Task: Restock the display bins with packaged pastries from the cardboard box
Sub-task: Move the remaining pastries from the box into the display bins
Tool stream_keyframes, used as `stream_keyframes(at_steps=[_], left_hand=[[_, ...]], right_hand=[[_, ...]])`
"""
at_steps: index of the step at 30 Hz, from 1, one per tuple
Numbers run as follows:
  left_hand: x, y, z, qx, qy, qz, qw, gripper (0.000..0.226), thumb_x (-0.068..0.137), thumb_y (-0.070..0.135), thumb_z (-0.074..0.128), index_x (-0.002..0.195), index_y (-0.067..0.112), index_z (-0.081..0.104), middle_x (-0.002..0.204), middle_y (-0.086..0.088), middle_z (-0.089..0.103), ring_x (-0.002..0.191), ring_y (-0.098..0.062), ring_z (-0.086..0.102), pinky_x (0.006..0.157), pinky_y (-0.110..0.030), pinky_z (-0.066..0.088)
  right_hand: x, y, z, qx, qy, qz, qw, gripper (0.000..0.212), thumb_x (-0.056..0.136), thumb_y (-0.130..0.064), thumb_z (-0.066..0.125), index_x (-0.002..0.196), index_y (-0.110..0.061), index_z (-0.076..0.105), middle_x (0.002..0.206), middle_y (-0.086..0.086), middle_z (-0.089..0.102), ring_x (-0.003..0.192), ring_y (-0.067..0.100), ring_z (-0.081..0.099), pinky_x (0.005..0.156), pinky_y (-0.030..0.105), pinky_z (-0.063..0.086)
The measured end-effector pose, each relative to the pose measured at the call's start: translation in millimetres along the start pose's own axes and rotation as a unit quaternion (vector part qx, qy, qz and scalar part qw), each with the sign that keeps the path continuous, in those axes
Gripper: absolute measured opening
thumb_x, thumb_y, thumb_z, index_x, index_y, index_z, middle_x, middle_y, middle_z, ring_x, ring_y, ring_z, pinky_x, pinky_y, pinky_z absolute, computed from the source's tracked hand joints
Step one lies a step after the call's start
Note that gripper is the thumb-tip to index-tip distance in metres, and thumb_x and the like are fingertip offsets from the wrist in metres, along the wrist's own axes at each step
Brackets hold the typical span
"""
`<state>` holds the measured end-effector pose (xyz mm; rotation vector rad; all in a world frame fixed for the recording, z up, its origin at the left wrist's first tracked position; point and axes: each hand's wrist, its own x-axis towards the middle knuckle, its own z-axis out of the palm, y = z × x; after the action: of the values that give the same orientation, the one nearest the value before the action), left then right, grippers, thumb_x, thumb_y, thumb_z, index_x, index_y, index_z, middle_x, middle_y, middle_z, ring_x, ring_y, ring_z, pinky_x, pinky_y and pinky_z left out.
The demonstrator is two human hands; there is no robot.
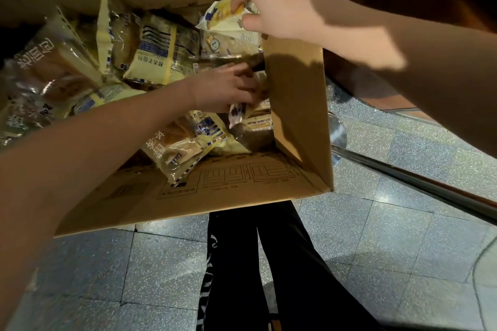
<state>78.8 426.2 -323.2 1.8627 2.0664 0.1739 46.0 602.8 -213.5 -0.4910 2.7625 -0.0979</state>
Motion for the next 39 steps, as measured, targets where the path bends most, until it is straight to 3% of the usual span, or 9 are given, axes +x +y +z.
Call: stream_keyframes(at_steps=[6,11,13,16,21,24,28,33,39], left_hand=[[-9.7,-1.1,-20.4,-0.027,-0.095,-0.13,0.987,0.059,0.087,0.001,0.059,0.14,0.026,0.051,0.152,-0.004,0.04,0.143,-0.034,0.028,0.116,-0.049,0.03],[-19.3,-7.0,-19.7,-0.077,0.074,-0.116,0.988,0.027,0.078,-0.003,0.07,0.105,0.001,0.07,0.111,-0.019,0.067,0.108,-0.04,0.06,0.104,-0.051,0.042],[-29.5,-3.0,-19.8,-0.079,0.116,-0.123,0.982,0.017,0.078,-0.001,0.071,0.095,0.002,0.07,0.097,-0.018,0.069,0.095,-0.039,0.063,0.086,-0.051,0.054],[-39.2,4.4,-22.0,-0.117,0.159,-0.152,0.968,0.005,0.086,0.009,0.064,0.086,0.004,0.066,0.086,-0.014,0.066,0.082,-0.029,0.062,0.071,-0.042,0.053],[-53.7,21.6,-45.8,-0.242,0.17,-0.255,0.921,0.035,0.092,0.038,0.059,0.079,0.006,0.058,0.077,-0.008,0.062,0.069,-0.02,0.057,0.061,-0.032,0.046],[-68.6,36.6,-76.4,-0.314,0.182,-0.321,0.875,0.031,0.091,0.035,0.067,0.078,0.009,0.057,0.076,-0.002,0.064,0.073,-0.023,0.06,0.065,-0.033,0.046],[-93.1,51.9,-119.8,-0.34,0.216,-0.368,0.838,0.034,0.09,0.027,0.07,0.066,0.033,0.046,0.061,0.014,0.047,0.056,-0.011,0.045,0.056,-0.025,0.033],[-135.8,68.3,-168.6,-0.353,0.283,-0.433,0.78,0.032,0.089,0.026,0.07,0.076,-0.002,0.06,0.074,-0.02,0.061,0.07,-0.032,0.055,0.066,-0.04,0.044],[-182.9,102.9,-237.4,-0.331,0.407,-0.474,0.708,0.014,0.085,0.02,0.075,0.082,0.013,0.064,0.08,-0.001,0.067,0.074,-0.011,0.06,0.071,-0.029,0.05]], right_hand=[[-9.3,-8.0,-8.7,0.011,-0.046,-0.01,0.999,0.037,0.096,-0.029,0.057,0.132,-0.022,0.058,0.121,0.016,0.044,0.096,0.035,0.056,0.072,0.04,0.045],[-4.1,-7.4,-9.7,0.005,-0.038,0.005,0.999,0.038,0.096,-0.028,0.056,0.133,-0.021,0.057,0.122,0.017,0.044,0.098,0.035,0.056,0.076,0.04,0.044],[-4.0,-8.5,-9.4,0.013,-0.038,0.011,0.999,0.038,0.096,-0.028,0.055,0.133,-0.021,0.057,0.122,0.017,0.044,0.1,0.036,0.056,0.078,0.04,0.044],[-6.1,-9.7,-10.4,0.033,-0.041,0.014,0.999,0.037,0.096,-0.028,0.056,0.132,-0.022,0.059,0.121,0.017,0.045,0.101,0.036,0.055,0.083,0.041,0.045],[-11.5,-12.8,-22.2,0.108,-0.055,0.053,0.991,0.037,0.094,-0.03,0.057,0.13,-0.022,0.061,0.115,0.012,0.043,0.102,0.037,0.055,0.088,0.04,0.044],[-18.4,-16.2,-42.4,0.16,-0.064,0.061,0.983,0.035,0.092,-0.031,0.06,0.127,-0.023,0.063,0.106,0.006,0.037,0.101,0.034,0.053,0.086,0.034,0.042],[-25.8,-24.9,-77.5,0.207,-0.038,0.055,0.976,0.032,0.091,-0.03,0.062,0.123,-0.026,0.065,0.104,0.005,0.04,0.102,0.027,0.049,0.081,0.028,0.033],[-34.8,-47.0,-125.4,0.26,0.014,0.049,0.964,0.029,0.092,-0.027,0.062,0.12,-0.025,0.066,0.103,0.005,0.041,0.101,0.018,0.042,0.081,0.024,0.027],[-44.1,-85.5,-187.2,0.293,0.067,0.013,0.954,0.024,0.092,-0.027,0.062,0.115,-0.026,0.069,0.108,0.01,0.051,0.091,0.017,0.047,0.077,0.025,0.03]])
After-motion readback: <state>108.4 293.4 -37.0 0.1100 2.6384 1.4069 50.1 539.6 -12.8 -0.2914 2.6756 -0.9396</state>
